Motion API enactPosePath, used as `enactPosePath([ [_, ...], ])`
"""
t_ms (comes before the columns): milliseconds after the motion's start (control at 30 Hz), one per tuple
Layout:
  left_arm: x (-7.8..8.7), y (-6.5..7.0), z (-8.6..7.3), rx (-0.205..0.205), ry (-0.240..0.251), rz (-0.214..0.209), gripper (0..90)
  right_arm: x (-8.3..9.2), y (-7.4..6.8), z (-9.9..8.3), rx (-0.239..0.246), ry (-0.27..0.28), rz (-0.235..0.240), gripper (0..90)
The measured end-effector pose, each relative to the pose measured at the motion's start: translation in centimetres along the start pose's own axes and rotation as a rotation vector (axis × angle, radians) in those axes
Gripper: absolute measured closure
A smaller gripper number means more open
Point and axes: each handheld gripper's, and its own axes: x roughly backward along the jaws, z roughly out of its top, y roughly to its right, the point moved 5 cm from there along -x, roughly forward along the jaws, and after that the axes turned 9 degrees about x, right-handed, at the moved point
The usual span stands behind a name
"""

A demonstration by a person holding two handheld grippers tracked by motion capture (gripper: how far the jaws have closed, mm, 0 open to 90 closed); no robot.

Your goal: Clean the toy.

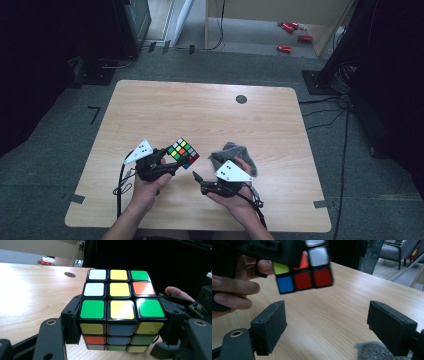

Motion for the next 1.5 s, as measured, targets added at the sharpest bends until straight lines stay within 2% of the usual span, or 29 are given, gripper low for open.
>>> enactPosePath([
  [100, -0.5, 0.3, -0.2, 0.010, -0.018, 0.019, 34.5, -0.3, -0.6, 0.1, 0.015, -0.001, -0.005, 17.4],
  [300, -1.2, 1.3, -0.8, 0.007, -0.047, -0.004, 34.5, -0.6, -1.2, 0.2, 0.047, 0.014, -0.005, 23.3],
  [433, -1.4, 1.6, -0.9, 0.030, -0.051, -0.007, 34.5, -0.7, -1.4, 0.2, 0.058, 0.013, -0.011, 25.1],
  [533, -1.6, 1.7, -1.0, 0.036, -0.061, 0.002, 34.4, -0.7, -1.4, 0.2, 0.077, 0.017, -0.026, 29.8],
  [567, -1.6, 1.8, -1.1, 0.039, -0.063, -0.001, 34.5, -0.7, -1.3, 0.2, 0.086, 0.016, -0.041, 30.4],
  [700, -1.8, 2.1, -1.3, 0.040, -0.070, -0.008, 34.5, -0.8, -1.4, 0.2, 0.093, 0.017, -0.049, 31.1],
  [767, -1.8, 2.0, -1.3, 0.040, -0.072, -0.006, 34.3, -0.7, -1.4, 0.2, 0.098, 0.015, -0.058, 34.3],
  [900, -1.8, 1.8, -1.3, 0.069, -0.079, -0.010, 34.0, -0.7, -1.5, 0.2, 0.097, -0.005, -0.059, 34.7],
  [1067, -1.8, 1.8, -1.2, 0.066, -0.090, -0.017, 32.8, -0.6, -1.4, 0.2, 0.100, -0.014, -0.050, 34.8],
  [1167, -1.7, 1.7, -1.0, 0.065, -0.075, -0.023, 31.6, -0.5, -1.3, 0.2, 0.106, -0.020, -0.051, 34.8],
  [1267, -1.0, 1.5, -0.3, 0.066, -0.021, -0.023, 29.3, -0.5, -1.0, -0.1, 0.108, -0.041, -0.068, 34.8],
  [1300, -0.7, 1.3, 0.0, 0.062, 0.001, -0.021, 27.4, -0.5, -0.5, -0.5, 0.093, -0.066, -0.082, 34.8],
  [1333, -0.4, 1.2, 0.3, 0.058, 0.013, -0.015, 27.4, -0.5, -0.5, -0.5, 0.093, -0.066, -0.082, 34.8],
  [1367, -0.1, 0.9, 0.5, 0.059, 0.028, -0.006, 22.9, -0.3, 0.2, -0.7, 0.072, -0.076, -0.098, 34.8],
  [1500, 0.6, -0.2, 1.1, 0.062, 0.036, 0.009, 18.0, 0.1, 1.1, -0.6, 0.052, -0.071, -0.116, 34.8],
])
